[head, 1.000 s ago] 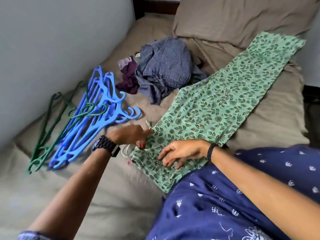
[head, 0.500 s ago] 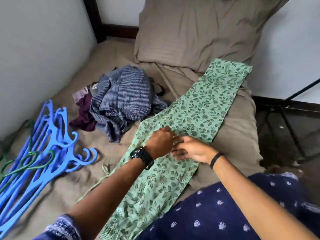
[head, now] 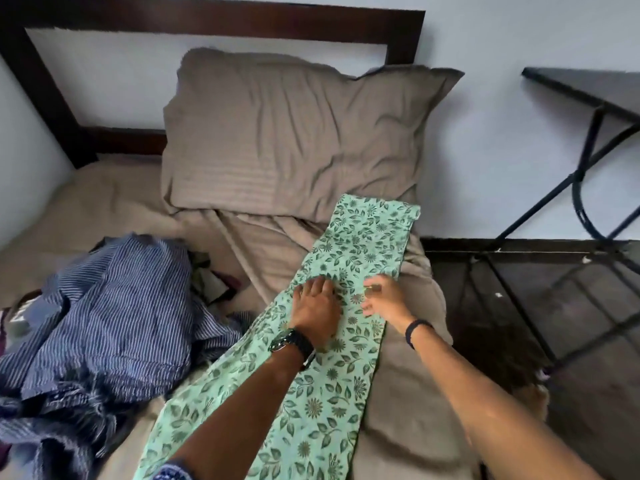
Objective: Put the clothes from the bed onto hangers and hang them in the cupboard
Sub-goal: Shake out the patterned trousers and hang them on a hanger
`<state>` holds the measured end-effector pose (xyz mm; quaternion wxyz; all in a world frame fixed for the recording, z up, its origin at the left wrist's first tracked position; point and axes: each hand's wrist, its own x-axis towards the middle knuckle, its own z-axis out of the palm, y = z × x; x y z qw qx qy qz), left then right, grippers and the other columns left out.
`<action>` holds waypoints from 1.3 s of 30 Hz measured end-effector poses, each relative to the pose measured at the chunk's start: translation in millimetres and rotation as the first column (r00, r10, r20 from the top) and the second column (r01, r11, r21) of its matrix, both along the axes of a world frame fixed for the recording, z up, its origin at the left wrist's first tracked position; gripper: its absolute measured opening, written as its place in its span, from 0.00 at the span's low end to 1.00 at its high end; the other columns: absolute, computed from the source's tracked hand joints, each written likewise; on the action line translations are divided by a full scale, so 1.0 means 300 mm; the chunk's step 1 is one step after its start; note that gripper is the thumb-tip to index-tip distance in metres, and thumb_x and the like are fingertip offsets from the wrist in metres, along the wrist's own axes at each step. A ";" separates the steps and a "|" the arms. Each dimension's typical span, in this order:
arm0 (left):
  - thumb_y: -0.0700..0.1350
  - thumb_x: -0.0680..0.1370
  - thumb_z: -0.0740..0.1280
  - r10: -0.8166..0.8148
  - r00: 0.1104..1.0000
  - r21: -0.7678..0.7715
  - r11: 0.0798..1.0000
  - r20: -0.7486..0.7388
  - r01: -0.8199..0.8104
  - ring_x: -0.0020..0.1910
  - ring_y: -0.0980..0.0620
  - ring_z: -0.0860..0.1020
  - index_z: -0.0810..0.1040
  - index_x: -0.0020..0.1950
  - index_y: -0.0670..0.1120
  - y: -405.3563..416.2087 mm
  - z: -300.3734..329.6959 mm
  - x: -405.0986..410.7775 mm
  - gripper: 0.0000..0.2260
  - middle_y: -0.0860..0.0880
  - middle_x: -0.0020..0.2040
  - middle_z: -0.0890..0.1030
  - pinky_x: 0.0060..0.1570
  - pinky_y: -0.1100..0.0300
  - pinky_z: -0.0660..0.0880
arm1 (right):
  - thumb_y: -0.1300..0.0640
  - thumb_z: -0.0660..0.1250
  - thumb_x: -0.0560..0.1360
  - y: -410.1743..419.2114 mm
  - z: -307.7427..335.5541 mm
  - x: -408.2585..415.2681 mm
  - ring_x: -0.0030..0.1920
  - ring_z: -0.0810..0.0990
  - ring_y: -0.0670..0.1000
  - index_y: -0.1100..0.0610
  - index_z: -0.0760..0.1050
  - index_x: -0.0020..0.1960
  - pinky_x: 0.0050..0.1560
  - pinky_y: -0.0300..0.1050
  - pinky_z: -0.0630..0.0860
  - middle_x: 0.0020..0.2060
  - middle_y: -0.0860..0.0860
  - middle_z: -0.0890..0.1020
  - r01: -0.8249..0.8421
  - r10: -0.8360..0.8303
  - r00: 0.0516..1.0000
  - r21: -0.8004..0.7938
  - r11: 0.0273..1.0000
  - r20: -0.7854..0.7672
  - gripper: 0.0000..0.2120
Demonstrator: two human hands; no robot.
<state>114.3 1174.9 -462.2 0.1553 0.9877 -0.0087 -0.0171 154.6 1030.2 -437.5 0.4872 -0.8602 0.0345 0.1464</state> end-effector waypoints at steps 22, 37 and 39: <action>0.59 0.74 0.41 0.072 0.985 -0.032 0.997 0.155 -0.068 0.76 0.51 0.55 0.57 0.77 0.52 -0.007 -0.106 0.093 0.31 0.51 0.76 0.60 0.74 0.51 0.44 | 0.57 0.78 0.63 -0.035 0.126 0.454 0.58 0.77 0.57 0.60 0.76 0.53 0.65 0.52 0.71 0.55 0.60 0.79 0.377 -0.207 0.868 0.327 0.867 -0.452 0.22; 0.59 0.74 0.34 0.038 0.999 0.032 0.999 0.026 -0.039 0.77 0.51 0.46 0.46 0.78 0.52 -0.007 -0.090 0.095 0.32 0.51 0.79 0.49 0.75 0.49 0.41 | 0.62 0.63 0.76 -0.031 0.229 0.450 0.63 0.75 0.62 0.58 0.78 0.59 0.63 0.59 0.72 0.62 0.63 0.76 0.520 -0.307 0.853 0.630 0.576 -0.423 0.13; 0.58 0.79 0.39 0.001 0.999 0.039 0.999 -0.032 0.000 0.77 0.50 0.43 0.43 0.78 0.51 0.001 -0.075 0.100 0.27 0.50 0.79 0.46 0.75 0.47 0.40 | 0.61 0.63 0.77 -0.036 0.279 0.424 0.69 0.69 0.60 0.59 0.72 0.68 0.69 0.56 0.67 0.68 0.60 0.71 0.456 -0.285 0.890 0.680 0.574 -0.356 0.19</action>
